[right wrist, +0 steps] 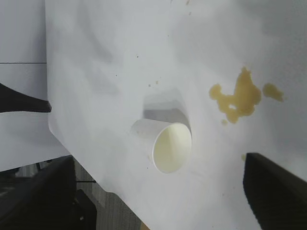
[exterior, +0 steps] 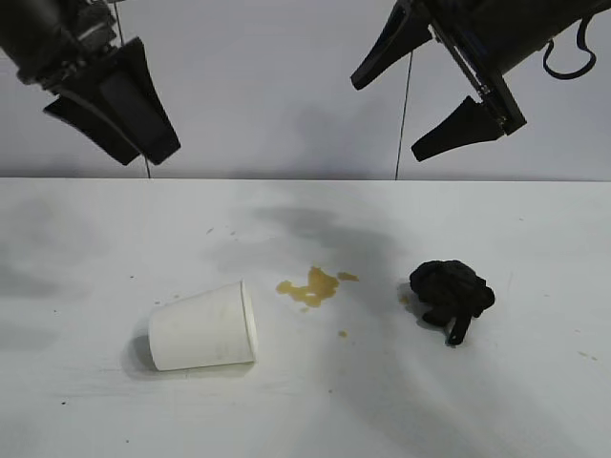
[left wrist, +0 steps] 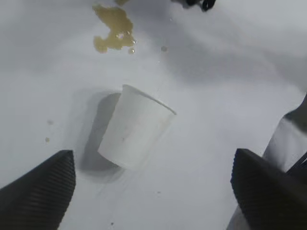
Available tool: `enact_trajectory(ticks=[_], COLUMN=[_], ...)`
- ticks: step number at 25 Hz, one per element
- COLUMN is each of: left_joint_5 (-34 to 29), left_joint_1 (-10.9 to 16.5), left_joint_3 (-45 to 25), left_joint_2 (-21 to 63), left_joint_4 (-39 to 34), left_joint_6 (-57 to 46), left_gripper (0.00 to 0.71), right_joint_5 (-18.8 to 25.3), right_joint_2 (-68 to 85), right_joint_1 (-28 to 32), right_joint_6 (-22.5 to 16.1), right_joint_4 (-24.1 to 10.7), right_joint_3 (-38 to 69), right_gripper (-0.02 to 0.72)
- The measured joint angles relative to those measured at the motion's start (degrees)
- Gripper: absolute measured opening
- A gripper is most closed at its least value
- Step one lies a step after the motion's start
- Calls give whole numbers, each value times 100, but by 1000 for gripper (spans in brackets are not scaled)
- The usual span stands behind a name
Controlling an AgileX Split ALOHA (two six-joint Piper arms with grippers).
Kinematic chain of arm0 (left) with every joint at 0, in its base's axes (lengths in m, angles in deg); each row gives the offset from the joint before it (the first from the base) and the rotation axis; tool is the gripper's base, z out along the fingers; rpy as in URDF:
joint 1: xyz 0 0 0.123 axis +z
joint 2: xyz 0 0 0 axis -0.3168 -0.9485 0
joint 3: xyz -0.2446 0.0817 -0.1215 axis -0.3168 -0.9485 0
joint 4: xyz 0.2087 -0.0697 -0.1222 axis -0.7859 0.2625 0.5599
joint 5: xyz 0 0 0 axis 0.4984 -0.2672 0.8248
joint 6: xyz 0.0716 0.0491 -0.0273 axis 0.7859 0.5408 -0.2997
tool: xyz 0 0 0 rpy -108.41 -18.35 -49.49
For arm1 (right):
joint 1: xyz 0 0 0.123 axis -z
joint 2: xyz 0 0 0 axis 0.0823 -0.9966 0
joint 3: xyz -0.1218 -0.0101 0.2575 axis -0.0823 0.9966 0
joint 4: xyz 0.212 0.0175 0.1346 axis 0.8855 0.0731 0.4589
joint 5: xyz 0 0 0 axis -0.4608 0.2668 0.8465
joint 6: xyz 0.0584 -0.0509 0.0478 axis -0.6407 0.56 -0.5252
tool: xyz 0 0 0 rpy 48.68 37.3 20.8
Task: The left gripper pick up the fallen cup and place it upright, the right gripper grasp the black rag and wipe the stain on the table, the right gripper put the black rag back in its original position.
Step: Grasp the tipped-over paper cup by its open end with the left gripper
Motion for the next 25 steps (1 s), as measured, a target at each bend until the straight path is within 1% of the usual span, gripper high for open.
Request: enact_trajectory(ticks=[3,4,6,10,13,15,20,23,25], left_joint_5=[34,87,282,575,937,1132,1511,1905,2102], left_joint_1=[-581,-719,-859,-891,-886,-886,-886,-886,-886], left_joint_3=[70,70,70,70,-42,-306,-1235,-1619,-1735], left_joint_2=[0,0,0,0,0,0,0,0,0], left_joint_4=[-1030,-1312,-1776,-1947,-1946,-1850,-1744,-1732,-1683], left_joint_6=[11,13,18,30,107,205,526,552,546], left_gripper=[636,636,636,636,636,636,636,636,636], right_joint_5=[0,0,0,0,0,0,0,0,0], right_joint_2=[0,0,0,0,0,0,0,0,0], right_joint_1=[0,0,0,0,0,0,0,0,0], right_joint_6=[0,0,0,7,7,7,7,13,20], right_joint_4=[0,0,0,0,0,0,0,0,0], right_joint_3=[0,0,0,0,0,0,0,0,0], right_gripper=[650,650,650,650,650,650,650,650,650])
